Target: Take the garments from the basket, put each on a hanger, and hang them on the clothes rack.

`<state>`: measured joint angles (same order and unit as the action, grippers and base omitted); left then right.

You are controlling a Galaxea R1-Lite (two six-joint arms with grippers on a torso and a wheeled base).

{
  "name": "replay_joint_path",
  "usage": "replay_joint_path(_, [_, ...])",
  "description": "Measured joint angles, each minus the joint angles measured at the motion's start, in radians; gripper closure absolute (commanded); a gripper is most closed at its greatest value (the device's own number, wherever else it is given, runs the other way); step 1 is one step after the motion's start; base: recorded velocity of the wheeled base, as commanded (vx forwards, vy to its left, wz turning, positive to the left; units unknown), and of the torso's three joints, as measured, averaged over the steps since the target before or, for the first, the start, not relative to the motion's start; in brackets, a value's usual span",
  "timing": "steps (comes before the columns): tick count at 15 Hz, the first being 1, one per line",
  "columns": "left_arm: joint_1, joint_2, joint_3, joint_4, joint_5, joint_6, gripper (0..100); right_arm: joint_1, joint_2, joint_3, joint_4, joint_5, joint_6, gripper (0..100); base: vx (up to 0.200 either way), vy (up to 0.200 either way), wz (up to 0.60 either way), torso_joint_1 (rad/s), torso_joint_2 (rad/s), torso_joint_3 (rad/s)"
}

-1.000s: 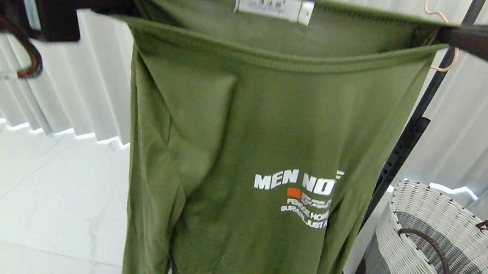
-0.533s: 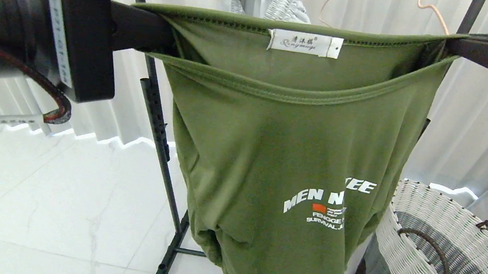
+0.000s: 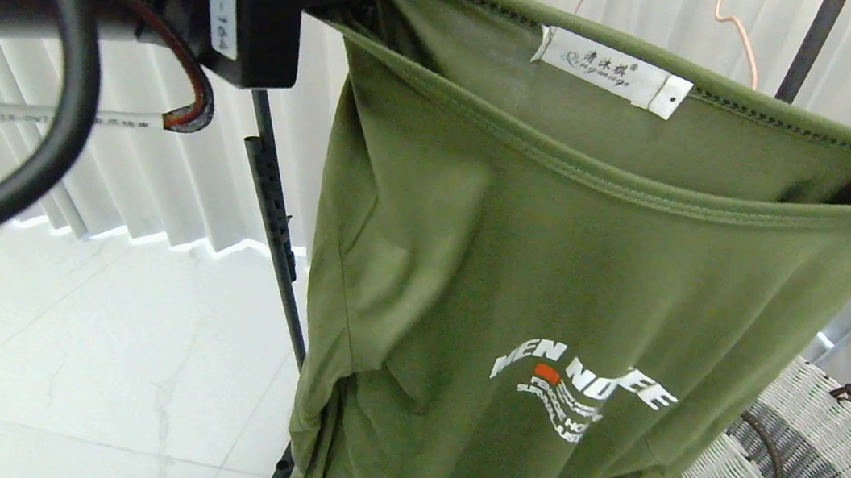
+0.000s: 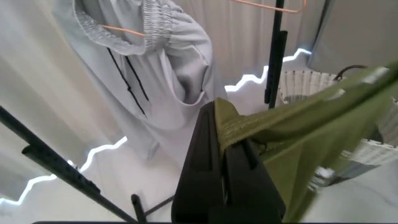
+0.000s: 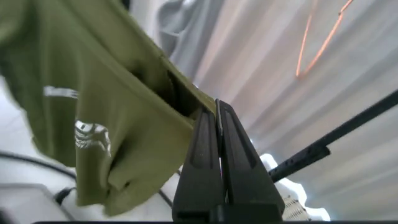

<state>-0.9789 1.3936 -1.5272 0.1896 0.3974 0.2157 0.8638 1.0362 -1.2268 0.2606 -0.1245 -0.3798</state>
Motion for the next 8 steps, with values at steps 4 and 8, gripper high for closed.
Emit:
replay_joint_path(4, [0.018, 0.031, -0.029, -0.025, 0.045, 0.002, 100, 0.113, -0.049, 0.027, 0.045, 0.002, -0.081, 100, 0.000, 0.000, 0.00, 0.000, 0.00, 0.000])
replay_joint_path(8, [0.021, 0.021, -0.016, -0.018, 0.063, -0.008, 100, 0.122, -0.058, 0.031, 0.046, -0.045, -0.083, 100, 0.000, 0.000, 0.00, 0.000, 0.00, 0.000])
